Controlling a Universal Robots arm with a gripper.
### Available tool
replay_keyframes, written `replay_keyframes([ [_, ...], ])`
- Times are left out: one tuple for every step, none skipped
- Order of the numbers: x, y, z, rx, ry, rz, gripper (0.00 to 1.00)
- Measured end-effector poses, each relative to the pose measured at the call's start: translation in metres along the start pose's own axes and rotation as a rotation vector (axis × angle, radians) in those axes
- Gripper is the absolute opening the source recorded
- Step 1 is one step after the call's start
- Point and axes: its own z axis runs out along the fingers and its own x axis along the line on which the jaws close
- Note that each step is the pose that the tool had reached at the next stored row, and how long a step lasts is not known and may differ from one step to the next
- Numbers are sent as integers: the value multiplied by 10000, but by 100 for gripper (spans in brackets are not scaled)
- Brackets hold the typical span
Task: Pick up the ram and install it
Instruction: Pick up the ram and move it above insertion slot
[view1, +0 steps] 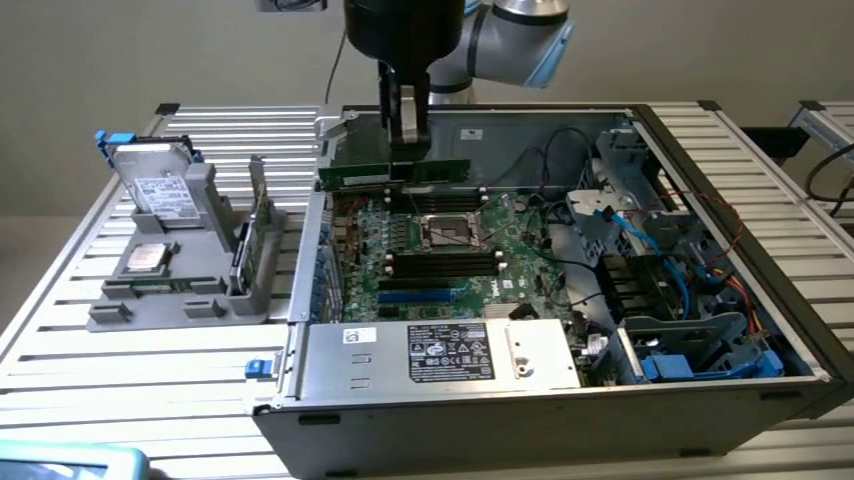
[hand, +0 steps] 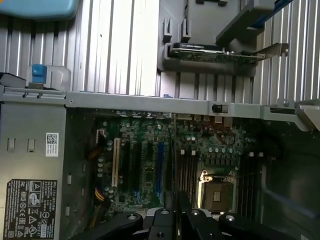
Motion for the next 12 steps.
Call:
replay_keyframes([
  [2,-25,13,2,4,20,15],
  [3,-55,27,4,8,37,15],
  [5,-88,41,5,12,49,15],
  [6,-128,59,7,13,59,15],
  [7,-170,76,8,12,66,15],
  [7,-213,93,8,13,72,15],
  [8,-256,110,9,13,77,15],
  [8,-300,128,10,13,84,15],
  [8,-340,146,11,13,97,15],
  [10,-376,164,13,11,113,15],
  [12,-404,181,14,11,141,15],
  [14,-428,198,17,11,183,15],
])
